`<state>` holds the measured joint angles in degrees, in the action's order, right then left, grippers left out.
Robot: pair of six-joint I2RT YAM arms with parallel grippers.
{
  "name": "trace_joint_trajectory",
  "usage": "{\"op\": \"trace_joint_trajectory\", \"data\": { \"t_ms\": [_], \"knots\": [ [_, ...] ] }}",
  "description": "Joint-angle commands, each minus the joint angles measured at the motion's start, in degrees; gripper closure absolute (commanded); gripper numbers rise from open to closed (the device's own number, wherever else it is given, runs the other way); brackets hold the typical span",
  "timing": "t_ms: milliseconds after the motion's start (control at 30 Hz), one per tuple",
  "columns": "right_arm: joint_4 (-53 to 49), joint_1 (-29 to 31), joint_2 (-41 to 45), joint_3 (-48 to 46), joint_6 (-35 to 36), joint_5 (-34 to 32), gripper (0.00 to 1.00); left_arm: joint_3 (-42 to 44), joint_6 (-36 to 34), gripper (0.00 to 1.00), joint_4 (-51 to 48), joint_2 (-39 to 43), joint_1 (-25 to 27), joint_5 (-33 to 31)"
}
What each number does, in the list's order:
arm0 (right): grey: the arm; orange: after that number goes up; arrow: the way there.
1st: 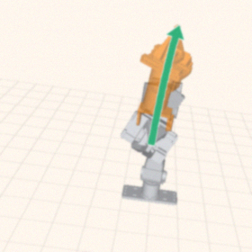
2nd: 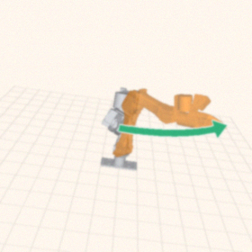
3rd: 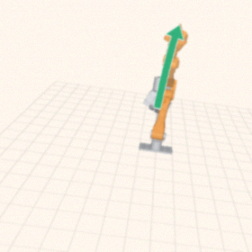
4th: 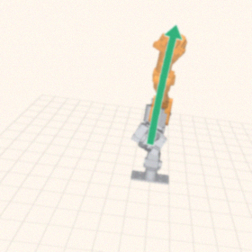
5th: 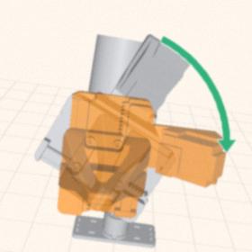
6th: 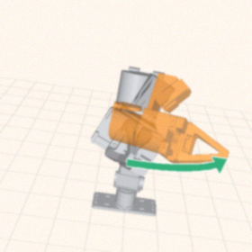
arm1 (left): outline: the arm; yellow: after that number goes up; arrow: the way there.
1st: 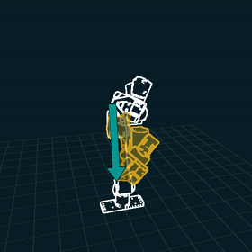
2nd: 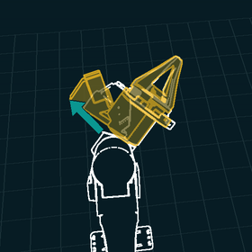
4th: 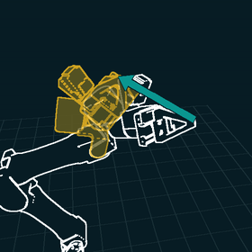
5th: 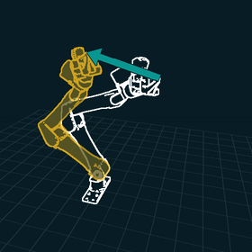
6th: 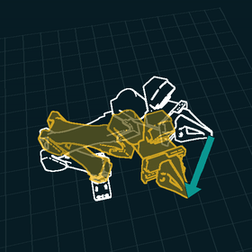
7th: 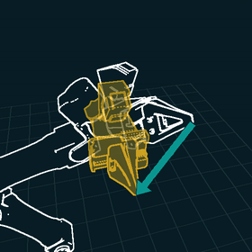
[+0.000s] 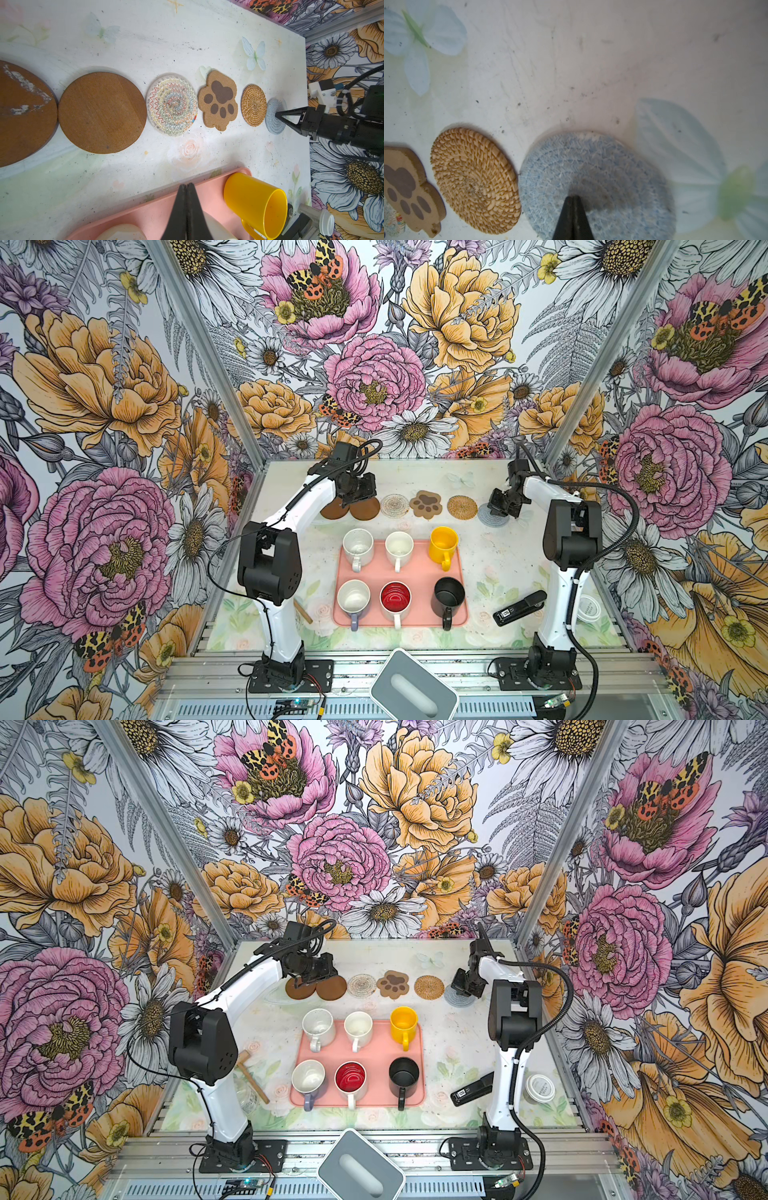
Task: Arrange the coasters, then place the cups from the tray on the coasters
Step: 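Move the right gripper onto the blue-grey knit coaster, then slide the blue-grey coaster with the right gripper toward the rattan coaster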
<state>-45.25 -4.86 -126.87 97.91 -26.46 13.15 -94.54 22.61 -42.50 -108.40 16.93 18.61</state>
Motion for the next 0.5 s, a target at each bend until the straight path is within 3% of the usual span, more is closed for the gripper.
{"op": "trace_joint_trajectory", "data": {
  "t_ms": [0, 467],
  "knots": [
    [-0.88, -0.99, -4.47, 0.98, -0.09, -3.37, 0.94, 0.85, 0.69, 1.0, 1.37, 2.11, -0.72, -0.86],
    [-1.81, -1.33, -9.01, 8.39, -2.1, -1.3, 0.95, 0.85, 1.38, 1.0, 1.54, 1.49, -0.72, -0.96]
  ]
}}
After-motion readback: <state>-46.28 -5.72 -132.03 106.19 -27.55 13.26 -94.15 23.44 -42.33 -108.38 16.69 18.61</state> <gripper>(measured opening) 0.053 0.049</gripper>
